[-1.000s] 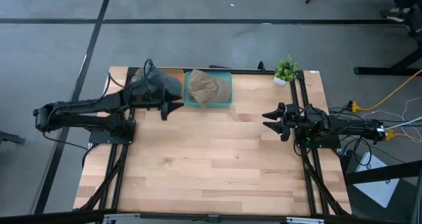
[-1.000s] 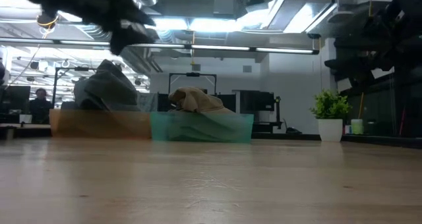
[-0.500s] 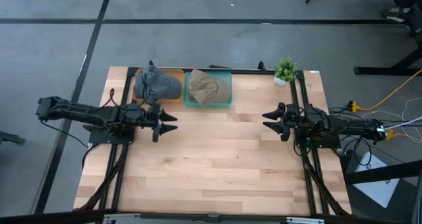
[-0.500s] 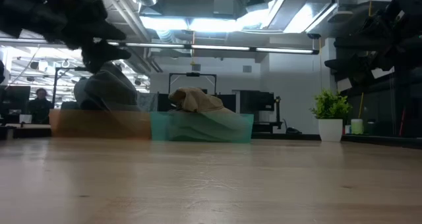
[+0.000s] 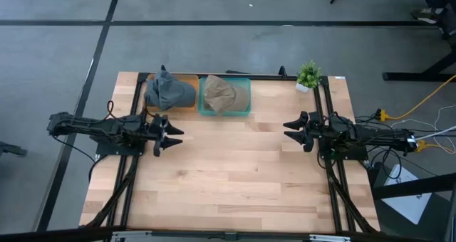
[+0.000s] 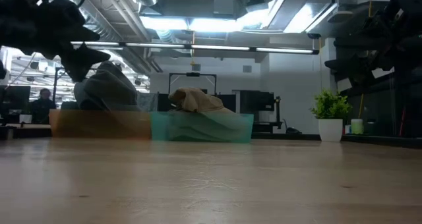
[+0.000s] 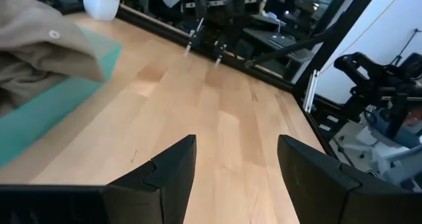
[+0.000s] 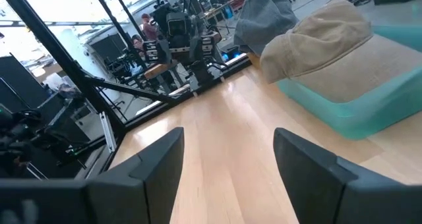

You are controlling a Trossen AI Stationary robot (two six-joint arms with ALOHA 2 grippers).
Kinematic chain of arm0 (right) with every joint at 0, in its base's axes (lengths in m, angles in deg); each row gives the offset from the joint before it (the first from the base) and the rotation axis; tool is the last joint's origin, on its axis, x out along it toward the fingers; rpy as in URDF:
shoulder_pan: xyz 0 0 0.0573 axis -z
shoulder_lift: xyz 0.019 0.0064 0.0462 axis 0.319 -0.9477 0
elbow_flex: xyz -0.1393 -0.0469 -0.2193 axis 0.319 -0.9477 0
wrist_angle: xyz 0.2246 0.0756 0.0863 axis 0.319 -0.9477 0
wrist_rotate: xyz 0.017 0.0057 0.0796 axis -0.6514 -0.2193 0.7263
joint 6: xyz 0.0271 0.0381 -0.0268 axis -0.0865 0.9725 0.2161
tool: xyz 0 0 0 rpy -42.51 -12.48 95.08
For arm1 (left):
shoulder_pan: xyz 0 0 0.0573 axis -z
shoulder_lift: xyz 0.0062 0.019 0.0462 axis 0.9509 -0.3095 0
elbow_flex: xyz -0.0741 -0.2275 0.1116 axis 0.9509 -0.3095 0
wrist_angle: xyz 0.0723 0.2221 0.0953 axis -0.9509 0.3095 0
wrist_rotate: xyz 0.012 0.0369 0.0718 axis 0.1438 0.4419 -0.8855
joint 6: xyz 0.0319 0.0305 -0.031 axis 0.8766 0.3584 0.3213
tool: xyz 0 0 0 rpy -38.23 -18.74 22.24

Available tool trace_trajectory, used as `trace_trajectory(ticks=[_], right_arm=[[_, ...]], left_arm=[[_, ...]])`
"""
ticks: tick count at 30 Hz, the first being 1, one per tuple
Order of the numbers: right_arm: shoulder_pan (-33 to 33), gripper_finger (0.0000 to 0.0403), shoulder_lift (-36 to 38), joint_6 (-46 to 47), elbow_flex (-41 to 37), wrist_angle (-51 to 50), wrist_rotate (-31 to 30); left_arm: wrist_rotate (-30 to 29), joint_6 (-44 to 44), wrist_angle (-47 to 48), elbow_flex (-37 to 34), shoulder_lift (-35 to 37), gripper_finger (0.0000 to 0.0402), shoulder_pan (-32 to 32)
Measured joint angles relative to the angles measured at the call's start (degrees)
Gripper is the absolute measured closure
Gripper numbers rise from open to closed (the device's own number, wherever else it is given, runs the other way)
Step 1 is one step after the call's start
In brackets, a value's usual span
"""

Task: Pick & Place hat
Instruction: Return to Home Position

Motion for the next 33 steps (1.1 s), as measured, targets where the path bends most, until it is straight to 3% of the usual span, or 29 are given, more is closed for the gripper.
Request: trace_trajectory(ticks=[7, 20, 33], right_arm=[[0.00, 0.0171, 0.00, -1.63, 0.00, 0.00, 0.00], [0.02, 0.0171, -0.02, 4.60, 0.00, 0.01, 0.03], [0.02, 0.0171, -0.02, 4.66, 0.00, 0.00, 0.02]], left_arm=[[-3.45, 2.36, 9.42, -0.02, 12.64, 0.0194, -0.02], [0.01, 11.19, 0.56, -3.19, 12.04, 0.0194, -2.42], [1.56, 6.93, 0.73, -3.19, 10.91, 0.0194, -2.64]])
